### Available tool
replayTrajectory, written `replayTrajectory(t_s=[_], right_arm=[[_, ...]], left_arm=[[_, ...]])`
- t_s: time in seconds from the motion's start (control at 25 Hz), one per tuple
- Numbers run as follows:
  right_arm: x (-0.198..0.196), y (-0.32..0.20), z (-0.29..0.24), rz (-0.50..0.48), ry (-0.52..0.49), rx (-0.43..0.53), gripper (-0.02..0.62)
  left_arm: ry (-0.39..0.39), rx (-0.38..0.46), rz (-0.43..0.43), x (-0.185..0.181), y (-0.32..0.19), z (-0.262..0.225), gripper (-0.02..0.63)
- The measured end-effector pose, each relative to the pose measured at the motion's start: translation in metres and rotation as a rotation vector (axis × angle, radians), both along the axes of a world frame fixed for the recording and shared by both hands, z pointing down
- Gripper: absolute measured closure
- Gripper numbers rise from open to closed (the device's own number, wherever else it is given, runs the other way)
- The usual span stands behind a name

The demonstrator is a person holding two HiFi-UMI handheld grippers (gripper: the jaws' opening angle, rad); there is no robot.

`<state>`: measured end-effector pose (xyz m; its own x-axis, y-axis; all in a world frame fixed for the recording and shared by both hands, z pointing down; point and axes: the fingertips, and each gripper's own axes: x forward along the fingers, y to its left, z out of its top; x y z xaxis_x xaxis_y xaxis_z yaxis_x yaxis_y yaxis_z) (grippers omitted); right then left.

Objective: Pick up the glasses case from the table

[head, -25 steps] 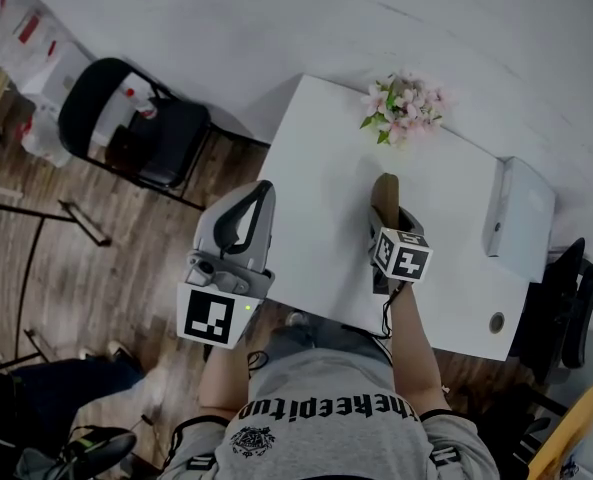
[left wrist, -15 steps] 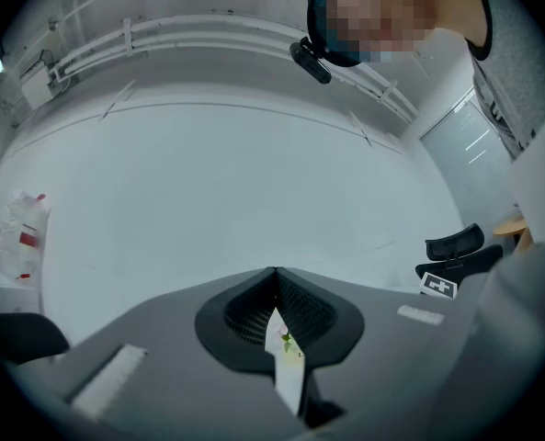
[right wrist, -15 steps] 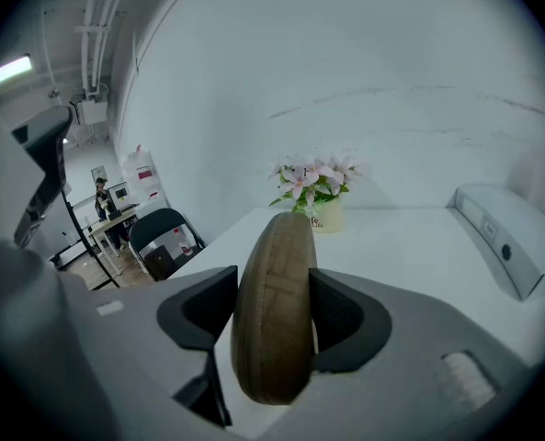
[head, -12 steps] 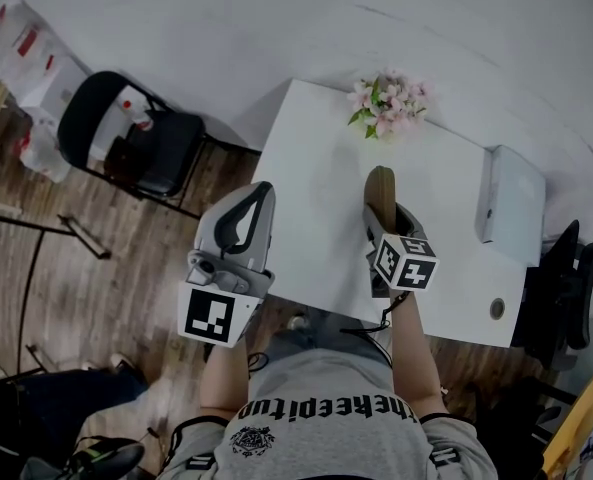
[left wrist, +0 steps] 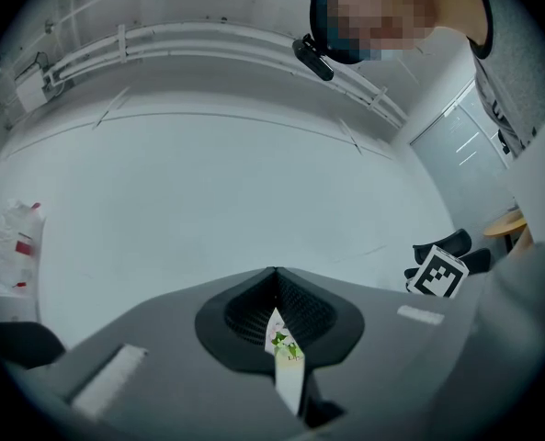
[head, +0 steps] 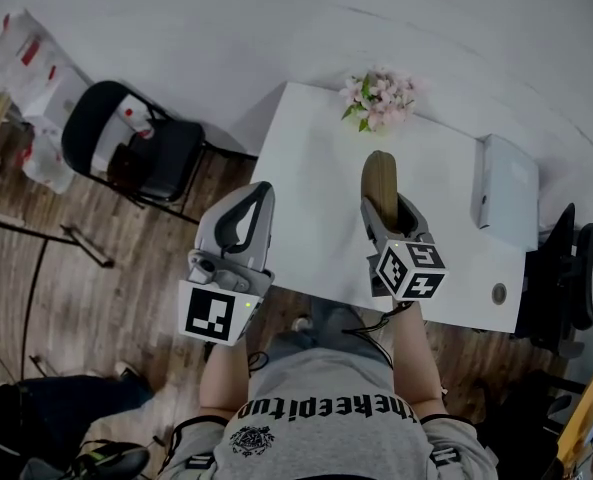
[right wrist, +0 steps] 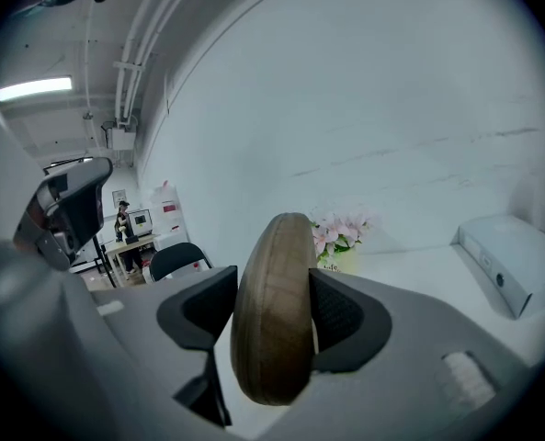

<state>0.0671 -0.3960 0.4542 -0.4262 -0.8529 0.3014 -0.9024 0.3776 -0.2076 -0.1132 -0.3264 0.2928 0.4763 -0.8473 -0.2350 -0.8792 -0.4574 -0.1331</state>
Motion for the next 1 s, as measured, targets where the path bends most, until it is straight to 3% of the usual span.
replayTrajectory(t_s=[0.6, 1.0], right_arm=[[-0.006, 0.043, -0.048, -0.034, 0.003, 0.133, 0.354], [-0.001, 0.074, -0.077, -0.003, -0.004, 0.250, 0.354]], left_arm=[[-0.006, 0.032, 0.021, 0.006, 0.037, -0.012, 0.592], [-0.006, 0.055, 0.037, 0.010, 0.063, -0.018, 0.592]])
